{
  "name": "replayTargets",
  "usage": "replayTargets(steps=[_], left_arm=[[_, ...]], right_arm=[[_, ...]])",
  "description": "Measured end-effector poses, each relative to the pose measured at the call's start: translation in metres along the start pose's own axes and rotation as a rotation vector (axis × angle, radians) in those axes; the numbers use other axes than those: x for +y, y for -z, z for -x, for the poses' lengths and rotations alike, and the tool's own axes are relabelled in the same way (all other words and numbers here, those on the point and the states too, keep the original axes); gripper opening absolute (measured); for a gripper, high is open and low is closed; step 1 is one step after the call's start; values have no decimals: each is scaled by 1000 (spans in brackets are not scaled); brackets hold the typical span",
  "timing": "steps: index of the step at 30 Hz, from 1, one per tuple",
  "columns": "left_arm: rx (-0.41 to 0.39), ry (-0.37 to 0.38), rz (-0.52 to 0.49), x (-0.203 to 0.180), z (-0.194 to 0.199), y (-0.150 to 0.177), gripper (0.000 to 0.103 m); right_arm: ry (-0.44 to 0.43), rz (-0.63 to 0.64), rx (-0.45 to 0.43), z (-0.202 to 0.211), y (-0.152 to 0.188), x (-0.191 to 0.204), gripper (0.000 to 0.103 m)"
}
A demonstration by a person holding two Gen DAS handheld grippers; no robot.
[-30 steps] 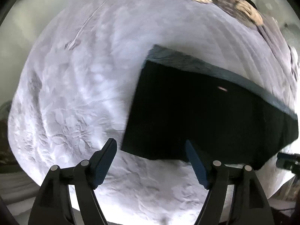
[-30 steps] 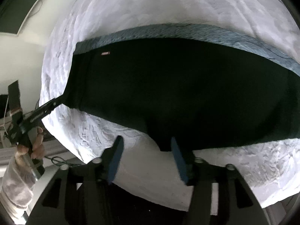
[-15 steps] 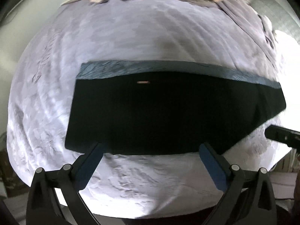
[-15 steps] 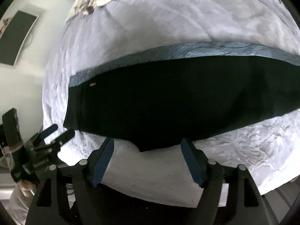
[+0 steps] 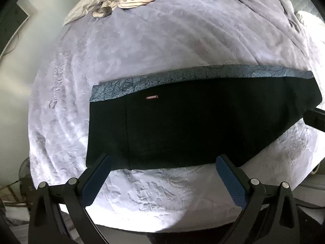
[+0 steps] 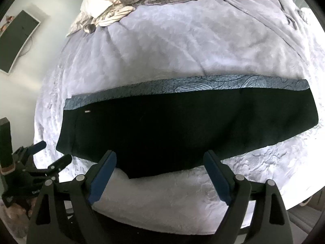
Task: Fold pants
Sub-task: 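Release the trousers and hold both grippers open above them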
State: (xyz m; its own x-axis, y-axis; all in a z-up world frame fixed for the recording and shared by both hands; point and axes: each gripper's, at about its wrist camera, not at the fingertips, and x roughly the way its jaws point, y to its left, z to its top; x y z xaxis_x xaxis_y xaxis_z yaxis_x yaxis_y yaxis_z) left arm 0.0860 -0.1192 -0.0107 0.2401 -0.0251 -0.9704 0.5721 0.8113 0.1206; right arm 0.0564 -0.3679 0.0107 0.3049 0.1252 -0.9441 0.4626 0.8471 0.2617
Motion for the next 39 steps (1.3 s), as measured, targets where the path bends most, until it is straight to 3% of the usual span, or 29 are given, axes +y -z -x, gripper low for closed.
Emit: replayTargets(steps=[8,14,27,39], left_arm=[[-5,-49,-71,-21,6,-2,102],[3,-62,-97,-31,7,-3,102],[10,-75,-81,-36,7,-9,102],[69,-105,-136,-63,-4,-11,102]], right_arm=[[6,-28,-70,11,-9,-10,90],[133,49,-159,34,-33,-26,90],[210,118,-126,29,-5,-29,90],[185,15,-76,14,20,-67,90]])
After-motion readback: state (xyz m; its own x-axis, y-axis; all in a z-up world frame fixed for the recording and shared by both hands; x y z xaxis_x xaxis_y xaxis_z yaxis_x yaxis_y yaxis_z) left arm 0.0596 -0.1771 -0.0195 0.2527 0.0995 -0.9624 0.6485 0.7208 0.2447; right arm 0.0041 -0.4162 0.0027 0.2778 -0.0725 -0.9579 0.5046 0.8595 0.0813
